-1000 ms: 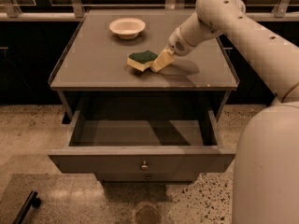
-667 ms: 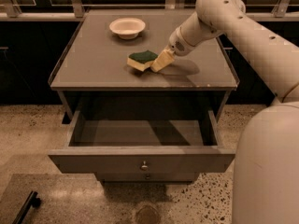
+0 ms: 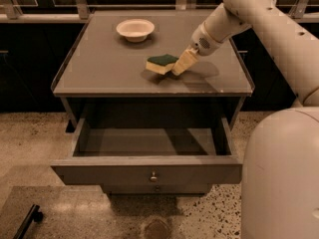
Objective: Place sponge into top drawer
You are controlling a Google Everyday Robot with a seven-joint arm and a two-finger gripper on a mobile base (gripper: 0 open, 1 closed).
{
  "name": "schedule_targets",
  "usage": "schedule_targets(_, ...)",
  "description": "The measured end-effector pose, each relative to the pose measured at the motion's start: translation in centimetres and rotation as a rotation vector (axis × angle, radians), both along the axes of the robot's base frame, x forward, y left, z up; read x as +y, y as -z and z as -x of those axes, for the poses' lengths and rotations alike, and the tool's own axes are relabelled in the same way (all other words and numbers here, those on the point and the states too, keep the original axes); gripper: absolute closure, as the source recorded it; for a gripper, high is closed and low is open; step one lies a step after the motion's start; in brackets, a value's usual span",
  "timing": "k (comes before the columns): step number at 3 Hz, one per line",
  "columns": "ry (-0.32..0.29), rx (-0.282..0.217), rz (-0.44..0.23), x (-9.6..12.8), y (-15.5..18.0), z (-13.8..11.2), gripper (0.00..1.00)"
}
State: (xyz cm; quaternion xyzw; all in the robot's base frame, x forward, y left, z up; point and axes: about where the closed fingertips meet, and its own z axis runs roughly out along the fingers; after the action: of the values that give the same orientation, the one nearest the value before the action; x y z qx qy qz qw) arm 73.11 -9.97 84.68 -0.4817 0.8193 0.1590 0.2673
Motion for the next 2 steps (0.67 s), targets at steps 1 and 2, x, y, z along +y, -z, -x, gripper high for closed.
schedule_targets(1,0.030,0.042,0.003,-3.7,-2.3,3.8,1.00)
schedule_targets(2,0.078,0.092,-0.041,-6.5,-3.8,9.2,1.00)
